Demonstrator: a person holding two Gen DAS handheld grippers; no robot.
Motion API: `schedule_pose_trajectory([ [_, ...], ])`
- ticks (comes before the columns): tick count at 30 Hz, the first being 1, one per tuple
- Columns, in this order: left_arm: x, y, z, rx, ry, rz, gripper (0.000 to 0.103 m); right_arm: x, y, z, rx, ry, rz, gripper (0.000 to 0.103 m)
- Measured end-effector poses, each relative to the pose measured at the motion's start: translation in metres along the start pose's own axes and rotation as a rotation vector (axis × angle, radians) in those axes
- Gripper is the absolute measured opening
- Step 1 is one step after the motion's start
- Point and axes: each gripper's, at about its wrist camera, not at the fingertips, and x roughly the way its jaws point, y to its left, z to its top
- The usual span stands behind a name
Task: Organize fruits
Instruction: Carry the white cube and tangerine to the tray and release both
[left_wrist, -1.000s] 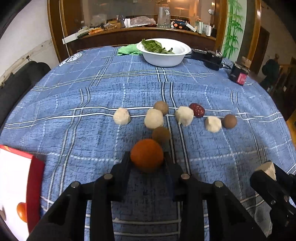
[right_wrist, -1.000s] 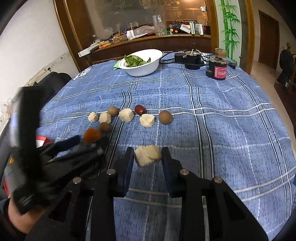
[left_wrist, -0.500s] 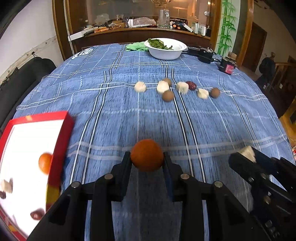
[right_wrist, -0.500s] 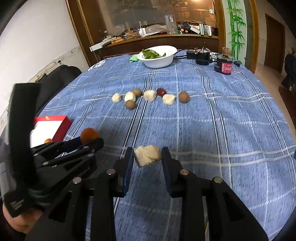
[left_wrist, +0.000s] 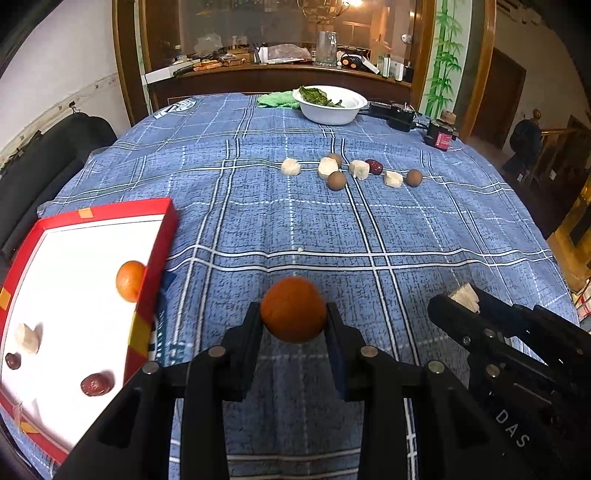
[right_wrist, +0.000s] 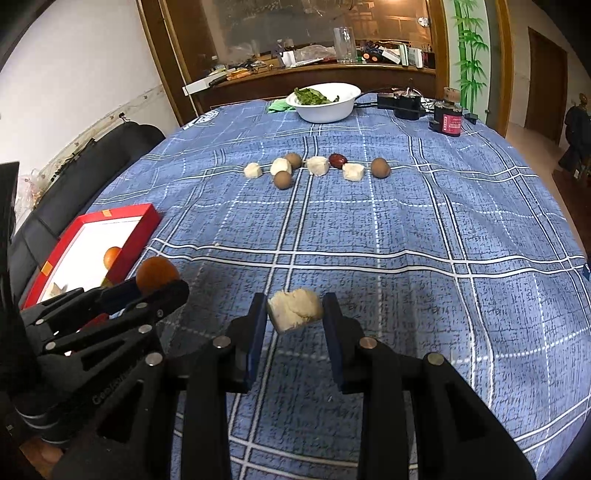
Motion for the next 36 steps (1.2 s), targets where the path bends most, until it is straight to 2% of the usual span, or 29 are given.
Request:
schedule_pose_trajectory([
  [23,-0.036,0.041,-0.023,-0.055,-0.031,-0.004,0.032,-0.007,0.057,-0.006,-0.091,-0.012,0.068,0.033],
  [31,-0.041,0.057,-0.037,-0.036,-0.001,-0.018,0.032,-0.01,0.066,-0.01,-0.102,-0.005,0.061,0.032],
  [36,-0.055,0.075,-0.037,-0.087,-0.023,-0.01,0.032,-0.017,0.072,-0.01,-0.093,-0.024,0.078,0.032],
])
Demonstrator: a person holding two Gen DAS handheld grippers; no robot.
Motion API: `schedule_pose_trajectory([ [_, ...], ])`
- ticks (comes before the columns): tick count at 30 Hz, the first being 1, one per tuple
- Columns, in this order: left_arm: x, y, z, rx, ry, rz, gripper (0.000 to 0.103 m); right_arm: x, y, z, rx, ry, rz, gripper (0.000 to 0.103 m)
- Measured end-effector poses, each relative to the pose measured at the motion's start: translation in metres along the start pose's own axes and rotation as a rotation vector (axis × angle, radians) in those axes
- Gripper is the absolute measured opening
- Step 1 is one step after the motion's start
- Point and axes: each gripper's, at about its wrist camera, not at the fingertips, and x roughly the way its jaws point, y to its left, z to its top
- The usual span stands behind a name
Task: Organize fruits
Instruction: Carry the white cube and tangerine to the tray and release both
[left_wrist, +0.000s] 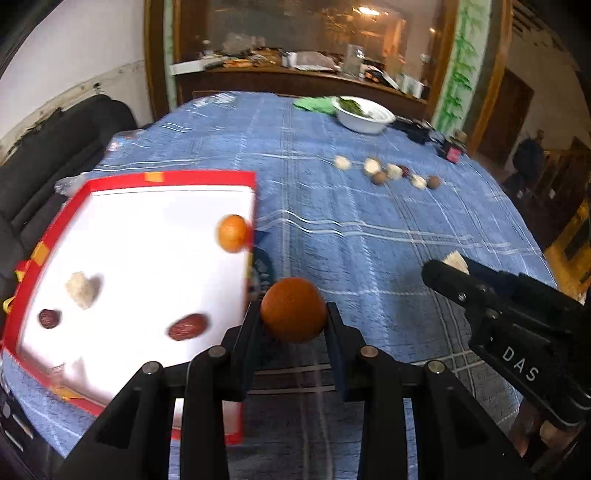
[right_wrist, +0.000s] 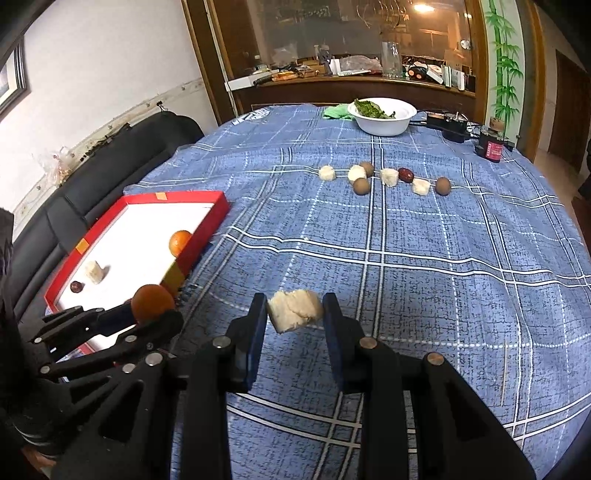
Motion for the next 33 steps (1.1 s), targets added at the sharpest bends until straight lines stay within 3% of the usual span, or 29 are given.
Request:
schedule_pose_trajectory([
  [16,-0.014,0.074,-0.005,-0.156,-0.033,0.135,0.032,0.004,0.07,0.01,-0.117,-0.022,0.132,0.033],
  [24,-0.013,0.114,-0.002,-0.231,-0.041,0.193,0.032,0.024,0.106,0.019,-0.163,-0.005,0.204,0.033],
  [33,0.001,0.134,0.004,-0.265,-0.022,0.233,0.032,0.049,0.132,0.029,-0.191,0.026,0.246,0.033],
])
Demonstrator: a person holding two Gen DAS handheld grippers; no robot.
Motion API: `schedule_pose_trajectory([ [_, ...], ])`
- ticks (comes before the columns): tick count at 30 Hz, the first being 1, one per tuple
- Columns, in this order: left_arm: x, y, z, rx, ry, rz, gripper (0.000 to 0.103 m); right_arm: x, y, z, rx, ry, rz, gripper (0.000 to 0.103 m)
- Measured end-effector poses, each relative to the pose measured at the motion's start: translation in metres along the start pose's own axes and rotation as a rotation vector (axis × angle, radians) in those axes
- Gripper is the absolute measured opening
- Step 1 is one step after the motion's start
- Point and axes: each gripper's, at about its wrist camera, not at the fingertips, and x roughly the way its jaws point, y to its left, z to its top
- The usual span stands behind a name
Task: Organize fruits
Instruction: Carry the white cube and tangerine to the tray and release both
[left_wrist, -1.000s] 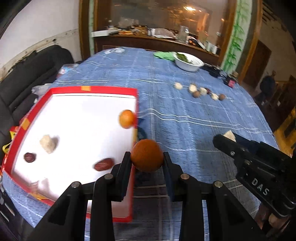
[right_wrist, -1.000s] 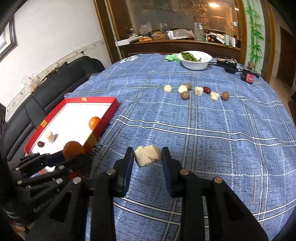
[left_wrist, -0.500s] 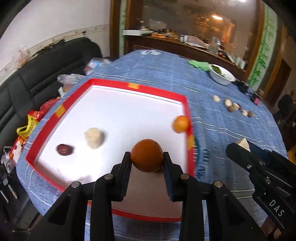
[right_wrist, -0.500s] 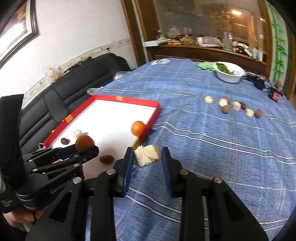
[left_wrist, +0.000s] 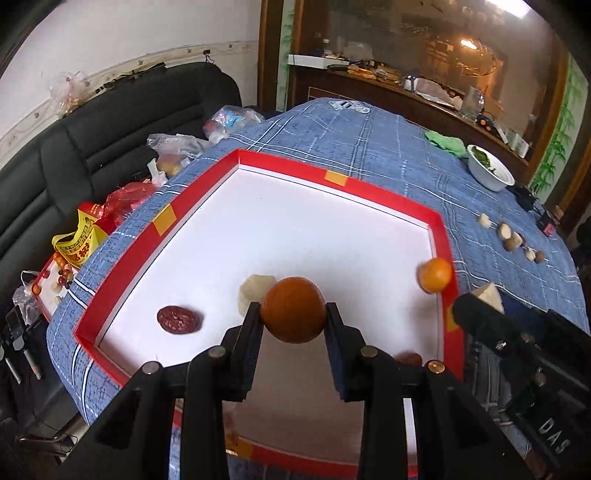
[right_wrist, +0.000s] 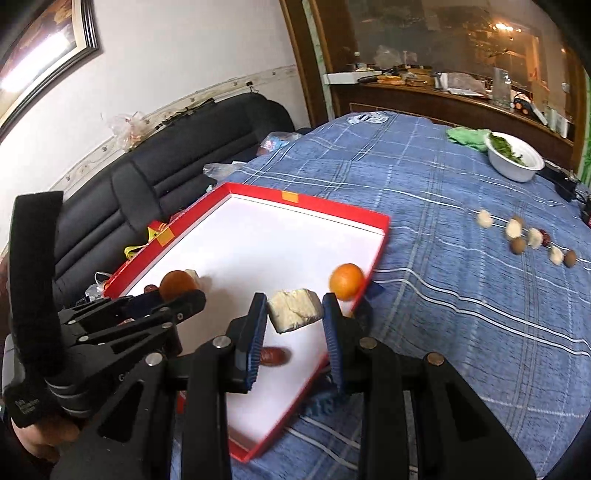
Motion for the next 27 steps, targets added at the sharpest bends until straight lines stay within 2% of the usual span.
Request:
schedule_pose_trajectory([
  [6,0.002,0.006,0.009,-0.015,-0.018,0.018,0.032,0.023,0.006,0.004,-0.008,0.036,0.013,0.033],
  [15,0.011,0.008,0.027,-0.035,-0.027,0.04,0.032,0.036,0.01,0.0,-0.014,0.067,0.024,0.033],
  [27,0.036,-0.008,0.041,0.002,-0.01,0.087,0.032,0.048,0.008,-0.001,-0.004,0.088,0.025,0.033],
])
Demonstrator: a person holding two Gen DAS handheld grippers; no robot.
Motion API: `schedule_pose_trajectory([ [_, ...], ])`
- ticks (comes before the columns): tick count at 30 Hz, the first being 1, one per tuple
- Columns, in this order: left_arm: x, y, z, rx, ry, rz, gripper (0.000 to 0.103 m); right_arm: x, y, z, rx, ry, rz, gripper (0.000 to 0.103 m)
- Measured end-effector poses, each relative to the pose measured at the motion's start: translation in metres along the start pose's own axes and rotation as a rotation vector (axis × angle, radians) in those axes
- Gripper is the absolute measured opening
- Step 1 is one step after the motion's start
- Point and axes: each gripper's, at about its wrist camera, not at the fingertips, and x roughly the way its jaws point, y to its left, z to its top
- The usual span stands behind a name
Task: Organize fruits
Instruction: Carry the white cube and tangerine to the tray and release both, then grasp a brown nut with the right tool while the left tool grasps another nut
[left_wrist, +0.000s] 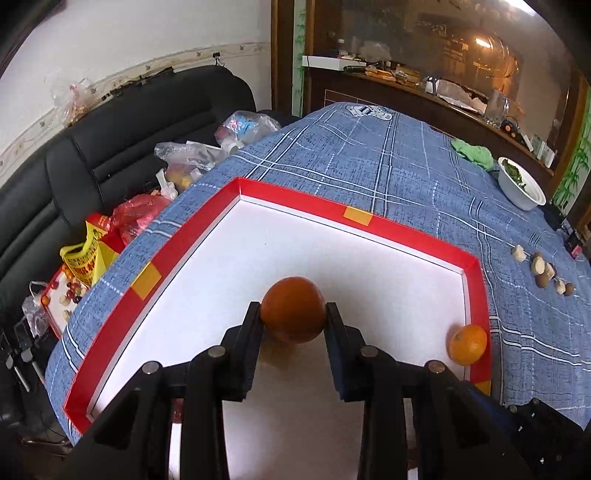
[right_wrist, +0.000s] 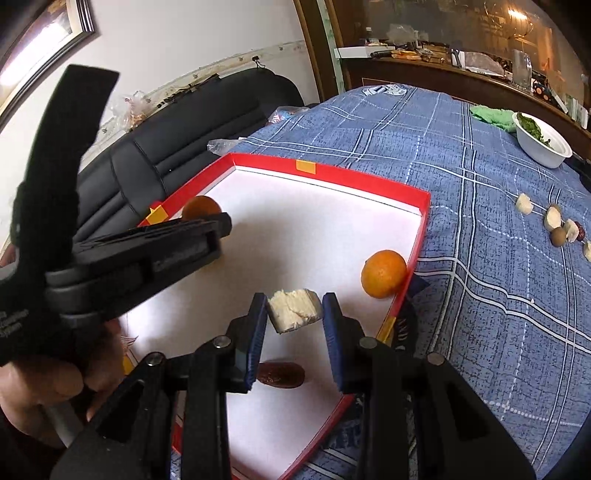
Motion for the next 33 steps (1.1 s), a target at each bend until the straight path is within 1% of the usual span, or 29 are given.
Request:
schedule_pose_trajectory([
  [5,0.005,-0.003,0.004,0.011,0.006,-0.002,0.032,0.004,-0.001,0.0,0.003,0.009,-0.004,0.033],
  [10,0.01,-0.006,0.007,0.032,-0.002,0.022,0.032,0.005,-0.001,0.0,0.001,0.01,-0.006,0.033],
  [12,0.014,-0.006,0.008,0.035,0.021,0.027,0.033,0.006,-0.002,0.0,-0.002,0.015,-0.003,0.033],
  [14,0.016,-0.005,0.008,0.03,0.029,0.034,0.033,0.01,-0.001,-0.001,-0.01,0.034,-0.007,0.033],
  [16,0.016,-0.006,0.008,0.037,0.029,0.036,0.035,0.01,-0.001,-0.001,-0.008,0.033,-0.012,0.033],
  [17,0.015,-0.007,0.007,0.042,0.028,0.037,0.043,0.011,-0.001,-0.002,-0.01,0.037,-0.011,0.033],
  [18,0.013,-0.008,0.007,0.05,0.026,0.041,0.06,0.012,0.0,-0.002,-0.014,0.045,-0.005,0.035],
  [19,0.01,-0.009,0.007,0.053,0.014,0.049,0.067,0.013,0.001,-0.003,-0.019,0.051,-0.004,0.039],
  [20,0.007,-0.009,0.007,0.054,-0.006,0.054,0.076,0.012,0.002,-0.004,-0.024,0.052,-0.009,0.052],
  [21,0.004,-0.009,0.007,0.055,-0.02,0.057,0.079,0.011,0.003,-0.004,-0.03,0.05,-0.017,0.059],
  [22,0.001,-0.01,0.007,0.06,-0.028,0.06,0.079,0.01,0.005,-0.005,-0.036,0.042,-0.016,0.061],
  [24,-0.003,-0.01,0.008,0.063,-0.027,0.056,0.079,0.005,0.008,-0.006,-0.053,0.032,-0.021,0.07],
  [26,-0.007,-0.008,0.009,0.051,-0.038,0.052,0.079,-0.003,0.008,-0.006,-0.063,0.013,-0.037,0.07],
  [28,-0.016,-0.007,0.011,0.025,-0.065,0.045,0.079,-0.012,0.004,-0.005,-0.045,-0.009,-0.028,0.07],
  [31,-0.027,-0.011,0.011,-0.006,-0.094,0.009,0.079,-0.037,-0.011,-0.003,0.008,-0.068,-0.007,0.07],
  [33,-0.034,-0.021,0.01,-0.014,-0.104,-0.032,0.079,-0.056,-0.029,-0.003,0.046,-0.117,-0.028,0.07],
])
